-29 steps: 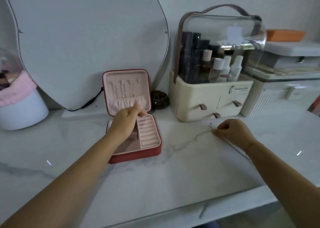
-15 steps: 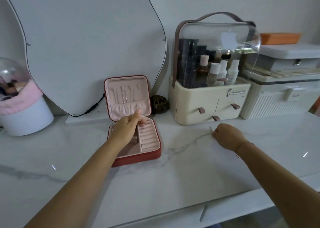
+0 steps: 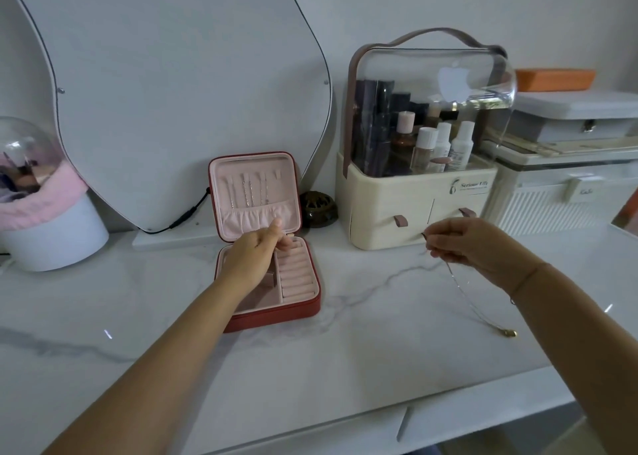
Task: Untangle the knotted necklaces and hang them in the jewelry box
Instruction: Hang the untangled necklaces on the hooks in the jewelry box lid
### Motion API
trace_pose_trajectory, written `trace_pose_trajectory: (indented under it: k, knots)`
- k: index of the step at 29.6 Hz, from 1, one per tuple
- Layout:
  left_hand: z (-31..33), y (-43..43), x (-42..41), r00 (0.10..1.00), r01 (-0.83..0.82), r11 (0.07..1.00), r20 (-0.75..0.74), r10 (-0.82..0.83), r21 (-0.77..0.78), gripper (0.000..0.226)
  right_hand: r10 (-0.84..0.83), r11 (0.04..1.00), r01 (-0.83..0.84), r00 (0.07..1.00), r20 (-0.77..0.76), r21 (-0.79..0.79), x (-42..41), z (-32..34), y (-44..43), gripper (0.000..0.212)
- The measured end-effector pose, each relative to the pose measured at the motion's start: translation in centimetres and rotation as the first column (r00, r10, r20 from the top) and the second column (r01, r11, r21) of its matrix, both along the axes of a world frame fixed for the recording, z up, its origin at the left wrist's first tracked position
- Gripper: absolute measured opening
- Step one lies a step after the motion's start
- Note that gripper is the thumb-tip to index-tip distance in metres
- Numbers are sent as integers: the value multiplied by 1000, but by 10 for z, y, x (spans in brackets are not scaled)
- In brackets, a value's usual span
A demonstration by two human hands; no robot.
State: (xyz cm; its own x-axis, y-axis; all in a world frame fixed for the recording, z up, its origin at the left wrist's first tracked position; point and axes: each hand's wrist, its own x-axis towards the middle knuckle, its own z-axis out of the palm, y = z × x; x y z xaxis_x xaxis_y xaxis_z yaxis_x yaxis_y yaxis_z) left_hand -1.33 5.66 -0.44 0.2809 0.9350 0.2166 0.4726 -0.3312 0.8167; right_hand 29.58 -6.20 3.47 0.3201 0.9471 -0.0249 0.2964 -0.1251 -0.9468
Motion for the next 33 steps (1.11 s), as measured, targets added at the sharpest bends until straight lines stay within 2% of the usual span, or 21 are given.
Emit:
trace_pose_trajectory:
  k: [4, 7, 9, 12, 15, 19, 24, 33]
  knots:
    - [12, -16, 13, 999, 20, 999, 30, -21, 47, 41, 37, 997, -36, 999, -12, 69, -13, 22, -5, 11]
    - [24, -33, 35, 975, 204, 978, 96, -200, -32, 36, 74, 988, -70, 997, -27, 137, -29, 38, -7, 11]
    - [36, -46, 55, 924, 359, 926, 186, -334, -120, 36, 100, 974, -88, 994, -50, 209, -43, 49, -6, 11]
    - [55, -53, 76, 874, 445, 886, 278, -398, -128, 32, 147, 938, -118, 987, -65, 326, -66, 65, -4, 11]
    - [74, -51, 75, 862, 418, 905, 349, -368, -79, 23, 169, 905, -120, 982, -86, 409, -89, 77, 7, 11]
    - [90, -45, 52, 860, 268, 963, 452, -236, -7, 16, 169, 890, -94, 977, -131, 447, -120, 84, 30, 11]
    - [92, -37, 20, 882, 159, 987, 451, -139, -8, 27, 206, 884, -91, 956, -208, 458, -153, 80, 52, 9]
    - [86, -26, -3, 907, 34, 999, 420, -39, 19, 27, 215, 911, -82, 931, -295, 404, -160, 62, 65, 10]
